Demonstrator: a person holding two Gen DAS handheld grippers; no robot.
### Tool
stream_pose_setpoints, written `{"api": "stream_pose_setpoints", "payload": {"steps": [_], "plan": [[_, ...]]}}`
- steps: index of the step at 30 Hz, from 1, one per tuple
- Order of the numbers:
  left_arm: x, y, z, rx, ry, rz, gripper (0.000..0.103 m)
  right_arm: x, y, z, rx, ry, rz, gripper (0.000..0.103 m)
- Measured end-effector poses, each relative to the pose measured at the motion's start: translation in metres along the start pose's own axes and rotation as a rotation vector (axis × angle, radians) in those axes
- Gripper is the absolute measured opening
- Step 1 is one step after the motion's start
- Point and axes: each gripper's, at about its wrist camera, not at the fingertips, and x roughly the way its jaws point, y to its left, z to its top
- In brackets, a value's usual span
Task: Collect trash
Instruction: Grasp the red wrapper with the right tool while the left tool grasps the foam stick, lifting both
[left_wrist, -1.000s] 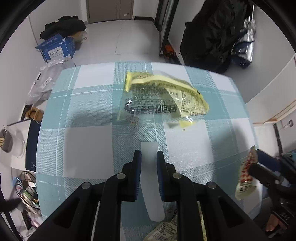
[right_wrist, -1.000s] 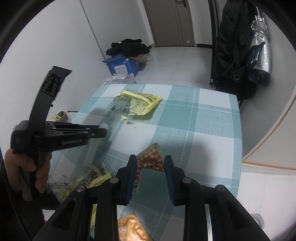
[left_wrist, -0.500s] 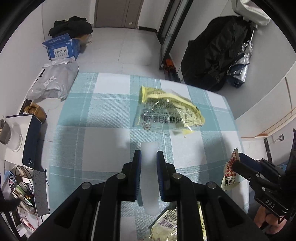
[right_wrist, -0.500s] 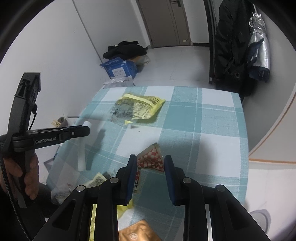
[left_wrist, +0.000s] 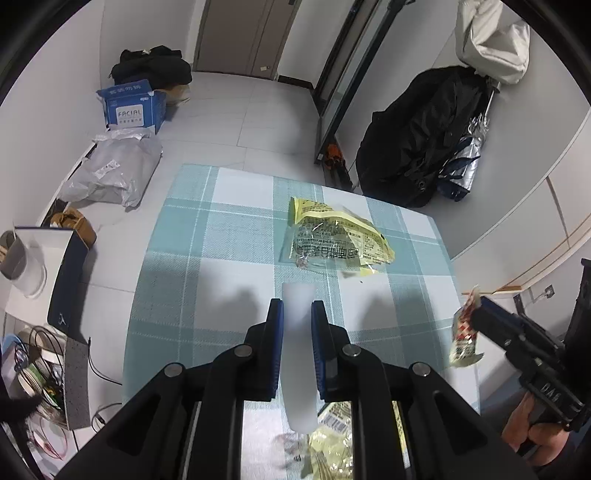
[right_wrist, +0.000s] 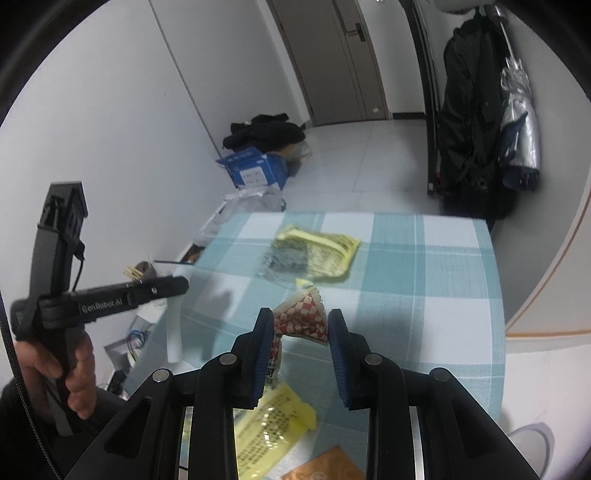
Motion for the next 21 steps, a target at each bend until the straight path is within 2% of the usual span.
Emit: {"api": "stream_pose_setpoints", "payload": {"steps": [8,11,15,21], "plan": [[-0.031,0.0,-0.007,-0.037,-0.067,-0.04,0.01,-0.039,0.024,0.016,-0.044,-0.085,0.006,0.029],[-0.043,-0.007,-0.008,-0.026,-0.09,-0.041,0.009,-0.054,0.03,0.019,-0.049,-0.112,0.011,0.029],[-0.065,-0.021,-0.004,0.003,-0.157,-0.067,0.009,-0.077,0.036,0.025,-0.067,-0.152,-0.011,0.029],[-0.087,-0.047,0.008,0.027,-0.215,-0.087,0.009,-0.12,0.034,0.044,-0.062,-0.229,-0.05,0.029]]}}
